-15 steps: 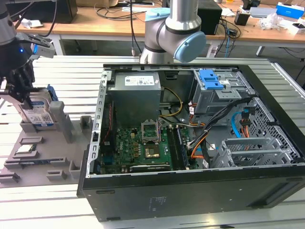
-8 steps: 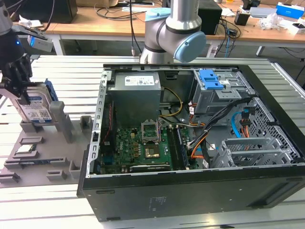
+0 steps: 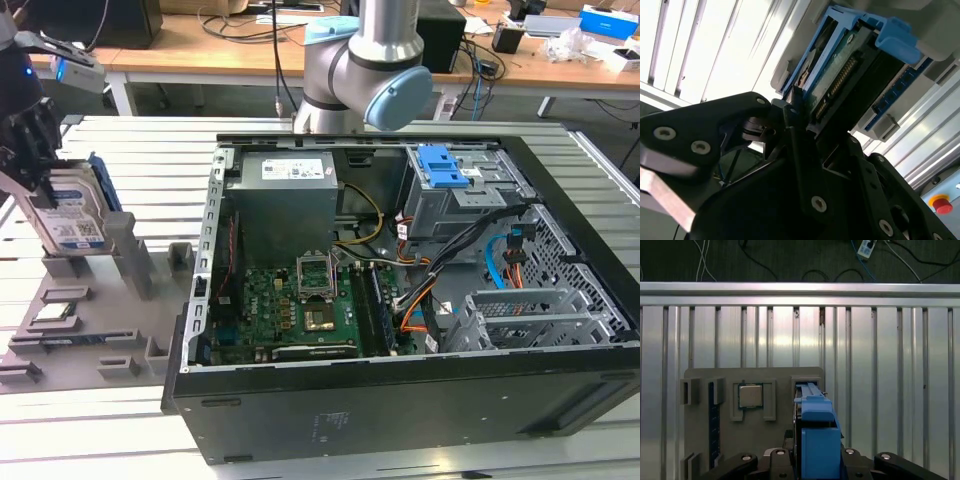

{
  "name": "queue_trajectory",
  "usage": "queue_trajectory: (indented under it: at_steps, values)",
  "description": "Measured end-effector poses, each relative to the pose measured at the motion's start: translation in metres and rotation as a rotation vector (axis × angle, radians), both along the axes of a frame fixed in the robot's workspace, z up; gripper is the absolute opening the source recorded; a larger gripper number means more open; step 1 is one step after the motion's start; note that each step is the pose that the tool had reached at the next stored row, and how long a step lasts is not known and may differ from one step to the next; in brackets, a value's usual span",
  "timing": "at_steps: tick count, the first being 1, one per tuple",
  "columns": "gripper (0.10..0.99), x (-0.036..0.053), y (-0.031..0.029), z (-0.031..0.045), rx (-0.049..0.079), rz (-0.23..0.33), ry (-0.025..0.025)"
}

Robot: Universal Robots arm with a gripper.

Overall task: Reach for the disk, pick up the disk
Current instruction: 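Pick up the disk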

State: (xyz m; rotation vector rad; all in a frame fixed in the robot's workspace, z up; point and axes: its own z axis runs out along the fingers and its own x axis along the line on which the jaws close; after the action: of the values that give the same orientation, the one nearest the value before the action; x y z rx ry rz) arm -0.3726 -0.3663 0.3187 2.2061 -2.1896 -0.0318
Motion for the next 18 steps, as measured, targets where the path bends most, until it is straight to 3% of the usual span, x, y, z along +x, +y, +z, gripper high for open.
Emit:
queue_trajectory:
  at_steps: [18]
  values:
    - [0.361,0.001,0.0,0.0519,0.0,0.0,0.0]
